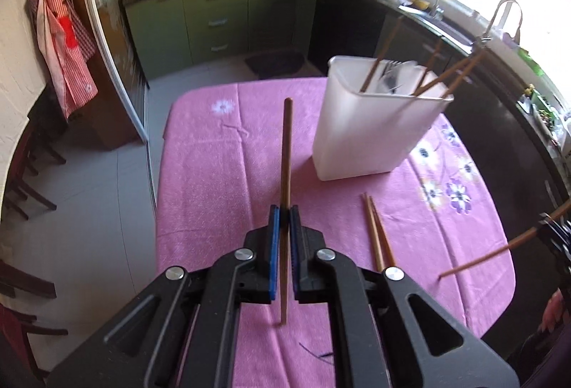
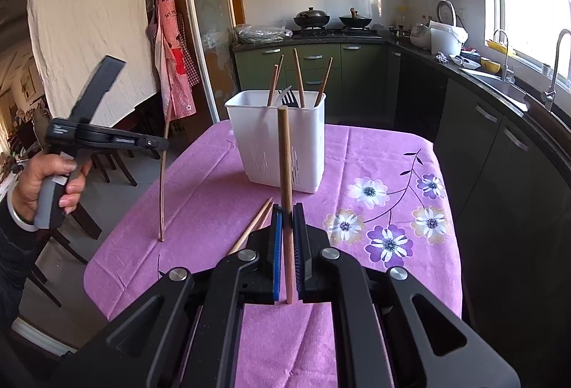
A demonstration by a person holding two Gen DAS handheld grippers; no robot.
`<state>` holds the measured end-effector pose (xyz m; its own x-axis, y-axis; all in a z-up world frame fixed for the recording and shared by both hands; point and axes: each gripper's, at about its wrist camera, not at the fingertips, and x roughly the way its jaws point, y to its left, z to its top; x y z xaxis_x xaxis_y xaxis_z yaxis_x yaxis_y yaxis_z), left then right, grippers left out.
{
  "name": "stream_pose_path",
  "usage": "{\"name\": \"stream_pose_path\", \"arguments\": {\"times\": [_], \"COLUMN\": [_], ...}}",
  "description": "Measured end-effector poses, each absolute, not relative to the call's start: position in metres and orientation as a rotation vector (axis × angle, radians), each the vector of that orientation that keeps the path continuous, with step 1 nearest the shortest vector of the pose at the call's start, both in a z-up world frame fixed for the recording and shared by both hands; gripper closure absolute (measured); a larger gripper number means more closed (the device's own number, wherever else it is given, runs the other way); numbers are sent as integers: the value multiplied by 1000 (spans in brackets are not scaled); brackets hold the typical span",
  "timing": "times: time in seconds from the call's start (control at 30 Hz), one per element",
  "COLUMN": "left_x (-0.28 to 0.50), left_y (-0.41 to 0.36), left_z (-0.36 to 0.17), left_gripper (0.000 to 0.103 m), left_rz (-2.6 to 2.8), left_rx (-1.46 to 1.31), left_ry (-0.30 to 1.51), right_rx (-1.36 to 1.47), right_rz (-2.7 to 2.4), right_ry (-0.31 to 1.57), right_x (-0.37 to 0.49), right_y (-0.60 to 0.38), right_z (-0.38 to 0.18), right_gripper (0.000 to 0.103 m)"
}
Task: Organize utensils
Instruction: 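Carry the upright chopsticks toward the white holder with both grippers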
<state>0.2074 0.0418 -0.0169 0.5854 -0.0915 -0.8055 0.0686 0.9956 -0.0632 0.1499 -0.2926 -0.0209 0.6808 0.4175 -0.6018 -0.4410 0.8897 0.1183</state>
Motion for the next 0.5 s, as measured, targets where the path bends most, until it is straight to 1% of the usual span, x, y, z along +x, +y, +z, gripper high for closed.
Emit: {"name": "stream_pose_path", "arguments": {"times": [0.2,0.5], "left_x": [171,154], "left_y": [39,26], "left_z": [8,47], "left_gripper": [97,97], "left_rz": [-135,-164], "left_rx": [-12,50], "left_ry": [875,811], "right_rx": [-42,-49], "right_rz": [477,479], "right_ry": [670,682], "right_x": [149,152], "right_y": [-291,-288], "right_z": [-24,-28], "right_gripper": [96,96]}}
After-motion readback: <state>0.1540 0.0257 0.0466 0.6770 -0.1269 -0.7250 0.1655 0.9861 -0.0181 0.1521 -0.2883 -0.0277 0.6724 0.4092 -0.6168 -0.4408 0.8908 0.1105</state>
